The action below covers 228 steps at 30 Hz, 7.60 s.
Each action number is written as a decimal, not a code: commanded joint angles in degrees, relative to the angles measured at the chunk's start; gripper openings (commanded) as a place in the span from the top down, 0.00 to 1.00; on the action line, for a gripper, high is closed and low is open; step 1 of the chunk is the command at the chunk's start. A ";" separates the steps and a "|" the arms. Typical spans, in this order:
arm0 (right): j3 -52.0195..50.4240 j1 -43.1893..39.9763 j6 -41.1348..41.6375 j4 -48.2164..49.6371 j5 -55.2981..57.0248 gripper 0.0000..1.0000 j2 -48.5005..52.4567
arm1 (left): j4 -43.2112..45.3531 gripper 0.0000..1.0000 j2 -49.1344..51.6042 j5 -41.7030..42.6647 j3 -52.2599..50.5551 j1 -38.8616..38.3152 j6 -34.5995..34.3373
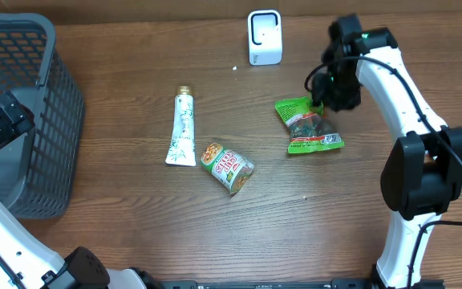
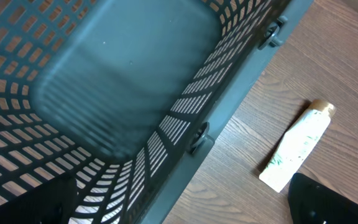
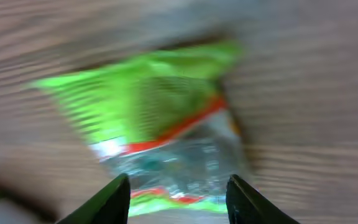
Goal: Scan the item barcode
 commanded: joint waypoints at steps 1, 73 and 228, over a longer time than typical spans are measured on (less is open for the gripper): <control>-5.79 -2.19 6.62 1.88 5.70 0.49 0.13 | 0.04 0.00 -0.09 0.26 0.11 0.20 0.92; -12.83 -4.04 -23.76 12.70 -35.54 0.96 10.82 | 0.07 0.00 -0.09 0.24 0.11 0.20 0.92; -3.56 4.31 -1.40 27.04 -7.56 0.96 -27.32 | 0.04 0.00 0.02 0.26 0.11 0.09 0.90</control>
